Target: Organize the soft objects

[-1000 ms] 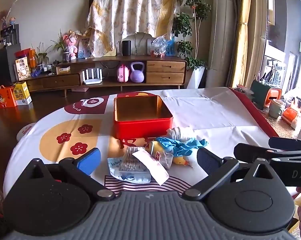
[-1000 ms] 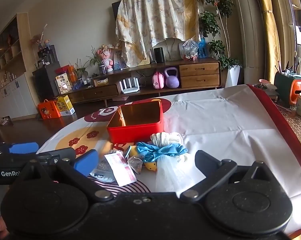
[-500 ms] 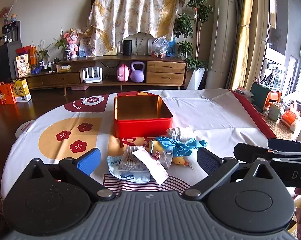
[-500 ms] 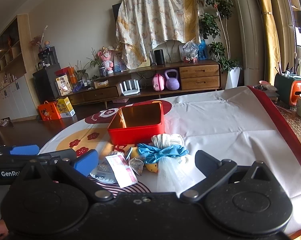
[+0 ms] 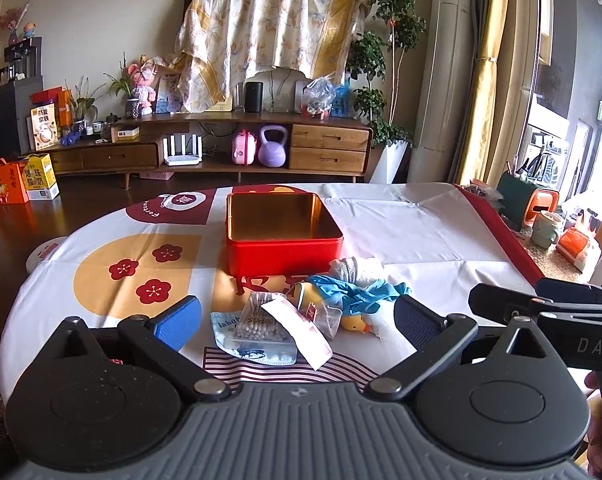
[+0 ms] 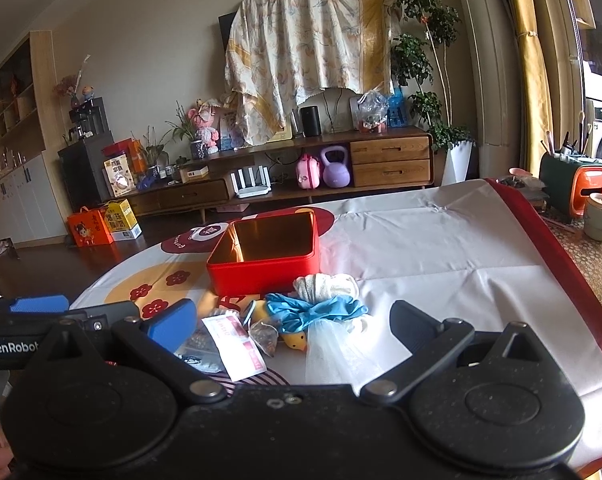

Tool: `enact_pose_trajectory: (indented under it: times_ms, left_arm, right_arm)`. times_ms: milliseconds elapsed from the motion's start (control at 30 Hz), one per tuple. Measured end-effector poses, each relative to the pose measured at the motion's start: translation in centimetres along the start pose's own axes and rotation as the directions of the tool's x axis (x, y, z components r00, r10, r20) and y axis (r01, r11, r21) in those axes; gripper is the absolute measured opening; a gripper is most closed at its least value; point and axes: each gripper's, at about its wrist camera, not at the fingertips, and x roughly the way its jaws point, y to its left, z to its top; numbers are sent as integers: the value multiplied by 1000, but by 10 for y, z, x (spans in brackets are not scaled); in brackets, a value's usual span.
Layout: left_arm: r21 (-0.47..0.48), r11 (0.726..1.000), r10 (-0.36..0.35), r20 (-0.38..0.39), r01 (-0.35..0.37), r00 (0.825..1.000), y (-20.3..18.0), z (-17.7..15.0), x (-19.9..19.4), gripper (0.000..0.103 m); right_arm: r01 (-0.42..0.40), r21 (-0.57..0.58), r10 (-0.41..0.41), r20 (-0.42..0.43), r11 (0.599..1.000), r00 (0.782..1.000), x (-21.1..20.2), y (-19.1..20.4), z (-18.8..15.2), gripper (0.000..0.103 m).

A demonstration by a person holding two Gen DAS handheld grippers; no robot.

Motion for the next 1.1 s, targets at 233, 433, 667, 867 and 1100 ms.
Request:
enact_pose_trajectory:
  times_ms: [233, 433, 667, 867, 1100]
  left_arm:
    - [-3, 1000, -1, 0, 1, 1000, 0, -1, 0, 103]
    - [-8, 1000, -1, 1, 1, 1000, 1, -2, -1, 103]
    - [-24, 1000, -9, -5, 9, 1000, 3, -4, -2, 103]
    - [-32, 999, -10, -24, 9, 1000, 5, -6, 0, 103]
    - [-32, 999, -10, -22, 9, 1000, 5, -6, 0, 103]
  right_arm:
    - [9, -2, -9, 6, 1000, 1000, -1, -1, 1, 103]
    - [12, -3, -12, 7, 1000, 1000, -1, -1, 0, 103]
    - [10, -4, -10, 6, 1000, 1000, 0, -1, 0, 103]
    - [10, -5, -10, 5, 1000, 1000, 0, -1, 0, 103]
    - [10, -9, -10, 8, 1000, 1000, 0, 0, 0, 103]
